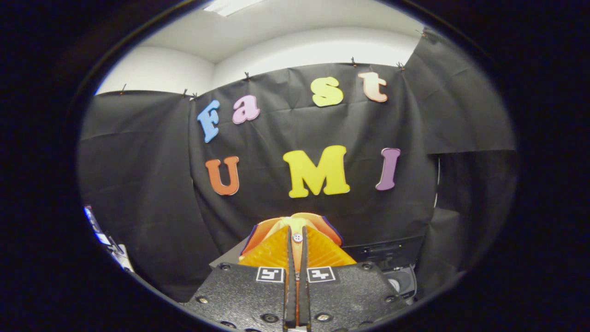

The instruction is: Put the clothes into the washing machine and then close the washing machine lid.

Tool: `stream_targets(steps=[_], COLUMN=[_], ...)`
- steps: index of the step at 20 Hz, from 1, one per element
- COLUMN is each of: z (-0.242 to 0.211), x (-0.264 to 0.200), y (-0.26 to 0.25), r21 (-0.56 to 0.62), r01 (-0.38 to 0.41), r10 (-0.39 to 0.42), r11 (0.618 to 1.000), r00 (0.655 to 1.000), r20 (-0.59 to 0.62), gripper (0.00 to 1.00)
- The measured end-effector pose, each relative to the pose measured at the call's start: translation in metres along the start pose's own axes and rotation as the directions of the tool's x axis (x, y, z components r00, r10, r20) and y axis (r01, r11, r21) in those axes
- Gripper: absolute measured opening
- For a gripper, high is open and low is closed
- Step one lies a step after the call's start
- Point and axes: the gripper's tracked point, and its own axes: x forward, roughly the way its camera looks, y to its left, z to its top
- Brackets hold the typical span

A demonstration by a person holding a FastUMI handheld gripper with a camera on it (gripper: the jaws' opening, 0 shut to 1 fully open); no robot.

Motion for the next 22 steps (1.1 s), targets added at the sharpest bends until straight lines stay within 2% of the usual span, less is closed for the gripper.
stream_targets(steps=[6, 9, 15, 22], z=[-0.01, -0.033, -0.111, -0.221], x=[0.015, 0.042, 0.112, 0.177], y=[-0.099, -0.144, -0.21, -0.256], r21=[0.005, 0.018, 0.049, 0.048], r01=[0.092, 0.114, 0.12, 0.128], r10=[-0.091, -0.112, -0.107, -0.099], r11=[0.996, 0.993, 0.992, 0.991], r00=[0.995, 0.991, 0.971, 0.913], r20=[-0.033, -0.074, -0.214, -0.396], gripper=[0.06, 0.05, 0.05, 0.05])
